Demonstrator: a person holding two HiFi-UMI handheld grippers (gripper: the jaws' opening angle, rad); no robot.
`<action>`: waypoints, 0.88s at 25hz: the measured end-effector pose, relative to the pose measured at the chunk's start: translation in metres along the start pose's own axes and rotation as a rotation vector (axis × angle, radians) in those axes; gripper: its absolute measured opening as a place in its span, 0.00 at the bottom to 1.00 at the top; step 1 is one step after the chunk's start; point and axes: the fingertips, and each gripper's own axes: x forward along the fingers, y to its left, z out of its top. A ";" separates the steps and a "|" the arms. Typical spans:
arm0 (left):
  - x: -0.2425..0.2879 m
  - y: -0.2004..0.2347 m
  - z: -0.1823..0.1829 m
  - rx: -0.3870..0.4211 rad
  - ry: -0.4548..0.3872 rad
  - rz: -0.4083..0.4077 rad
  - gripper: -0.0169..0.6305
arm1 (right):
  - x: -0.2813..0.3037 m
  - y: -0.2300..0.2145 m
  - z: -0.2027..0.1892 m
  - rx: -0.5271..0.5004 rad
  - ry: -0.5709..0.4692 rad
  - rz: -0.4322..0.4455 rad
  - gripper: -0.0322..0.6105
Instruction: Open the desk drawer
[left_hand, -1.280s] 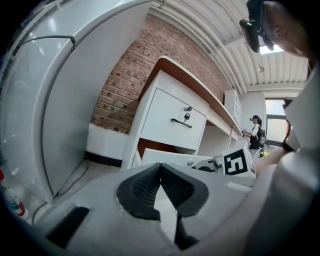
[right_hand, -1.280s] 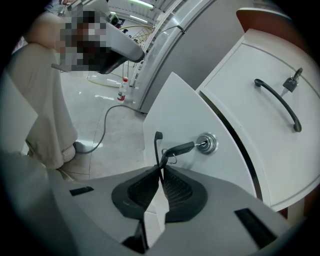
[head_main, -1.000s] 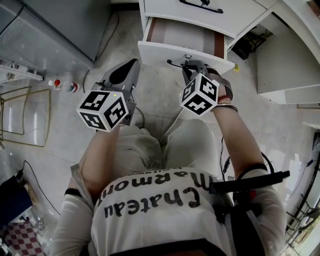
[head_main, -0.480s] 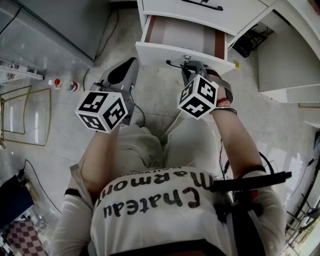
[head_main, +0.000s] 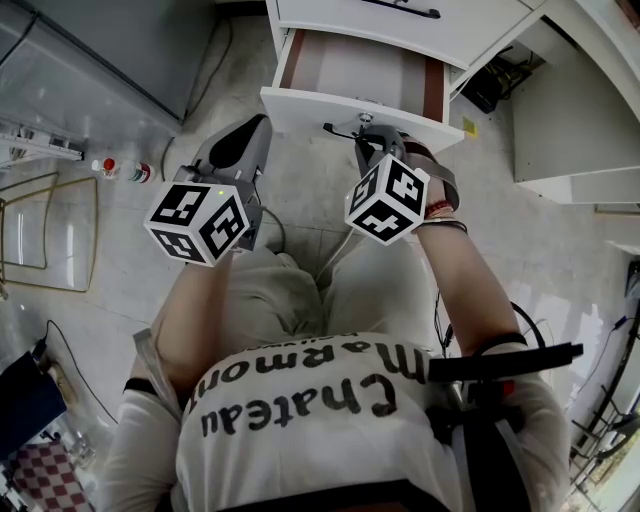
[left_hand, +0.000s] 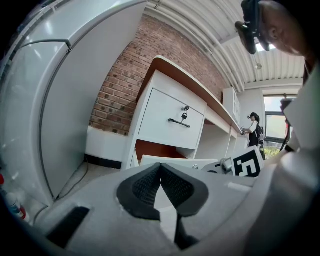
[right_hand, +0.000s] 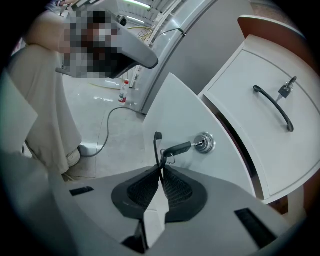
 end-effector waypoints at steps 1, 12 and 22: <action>0.000 0.000 0.001 0.000 -0.004 0.001 0.05 | -0.001 0.001 0.000 -0.002 0.003 0.000 0.10; 0.002 -0.012 0.005 -0.028 -0.023 -0.039 0.05 | -0.009 0.020 0.000 -0.019 0.014 -0.003 0.10; 0.002 -0.015 0.009 -0.032 -0.045 -0.048 0.05 | -0.016 0.036 -0.001 -0.024 0.018 -0.008 0.10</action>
